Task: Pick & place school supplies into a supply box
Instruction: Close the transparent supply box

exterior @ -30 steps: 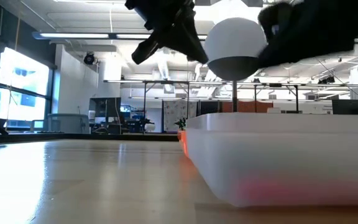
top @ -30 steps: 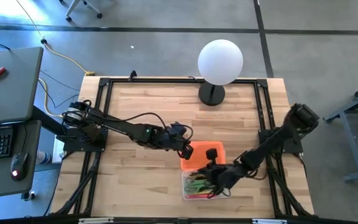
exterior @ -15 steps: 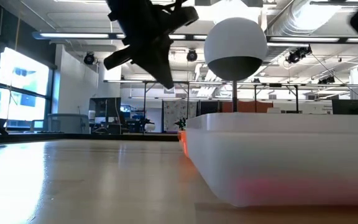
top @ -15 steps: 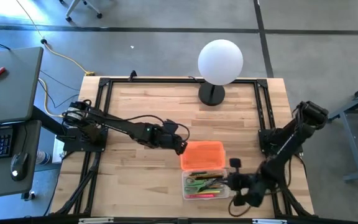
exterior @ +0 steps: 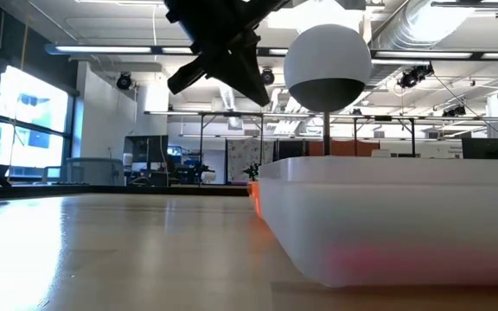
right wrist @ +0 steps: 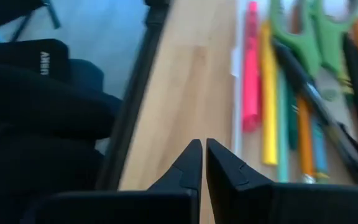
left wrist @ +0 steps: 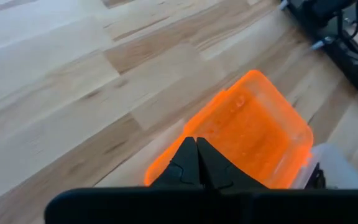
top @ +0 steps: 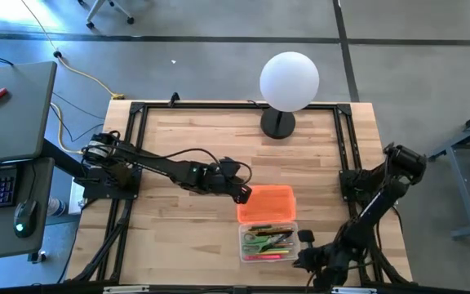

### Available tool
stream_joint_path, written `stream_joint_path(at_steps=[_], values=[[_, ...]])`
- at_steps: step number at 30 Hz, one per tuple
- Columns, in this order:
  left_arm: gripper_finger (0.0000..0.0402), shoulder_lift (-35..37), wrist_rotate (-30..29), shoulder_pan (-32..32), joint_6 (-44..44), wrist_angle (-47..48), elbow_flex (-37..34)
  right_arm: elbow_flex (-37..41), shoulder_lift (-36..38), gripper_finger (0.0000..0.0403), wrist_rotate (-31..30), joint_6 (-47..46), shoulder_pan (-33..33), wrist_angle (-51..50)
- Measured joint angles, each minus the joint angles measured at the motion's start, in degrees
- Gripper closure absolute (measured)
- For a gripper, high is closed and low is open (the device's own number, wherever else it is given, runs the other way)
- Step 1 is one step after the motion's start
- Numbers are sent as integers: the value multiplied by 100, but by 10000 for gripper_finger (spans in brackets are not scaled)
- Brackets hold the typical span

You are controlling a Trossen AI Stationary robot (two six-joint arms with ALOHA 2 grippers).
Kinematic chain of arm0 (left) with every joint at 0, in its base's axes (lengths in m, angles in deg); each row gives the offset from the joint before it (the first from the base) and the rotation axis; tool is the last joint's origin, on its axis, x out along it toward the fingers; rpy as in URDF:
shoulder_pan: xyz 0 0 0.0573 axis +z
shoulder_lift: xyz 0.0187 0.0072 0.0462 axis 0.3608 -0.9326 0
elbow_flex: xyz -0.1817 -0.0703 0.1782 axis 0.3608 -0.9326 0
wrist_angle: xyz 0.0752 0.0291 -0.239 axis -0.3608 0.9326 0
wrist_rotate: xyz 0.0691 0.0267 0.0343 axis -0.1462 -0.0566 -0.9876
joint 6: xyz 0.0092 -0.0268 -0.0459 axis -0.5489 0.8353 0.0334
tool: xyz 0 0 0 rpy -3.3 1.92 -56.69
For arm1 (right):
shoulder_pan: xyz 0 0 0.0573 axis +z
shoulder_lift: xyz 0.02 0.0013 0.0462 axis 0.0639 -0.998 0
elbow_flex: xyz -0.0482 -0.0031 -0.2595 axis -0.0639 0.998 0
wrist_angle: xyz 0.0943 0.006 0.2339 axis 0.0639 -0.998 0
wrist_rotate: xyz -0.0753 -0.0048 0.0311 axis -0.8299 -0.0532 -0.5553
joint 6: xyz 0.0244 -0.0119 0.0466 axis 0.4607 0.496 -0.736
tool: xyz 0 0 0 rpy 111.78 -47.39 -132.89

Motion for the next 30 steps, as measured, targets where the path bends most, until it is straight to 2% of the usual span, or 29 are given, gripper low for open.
stream_joint_path(at_steps=[4, 9, 15, 18, 21, 26, 30], values=[[380, 1, 104, 0, -65, -40, 0, -2, -192, 403, 126, 243, -19, 427], [392, 1, 156, 0, -147, -40, 0, 0, -511, 403, 222, 436, -116, 527], [375, 1, 167, 0, -258, -40, 0, 0, -543, 403, -226, 694, -302, -33], [384, 1, 169, 0, -258, -40, 0, -4, -543, 403, -275, 795, -505, -553], [392, 1, 167, 0, -308, -39, 0, 0, -545, 403, -585, 1076, -713, -1052], [374, 1, 161, 68, -317, -17, 0, 0, -545, 403, -953, 1515, -1191, -1255], [382, 3, 135, 230, -263, 415, 0, 0, -536, 403, -1136, 1320, -1497, -1251]])
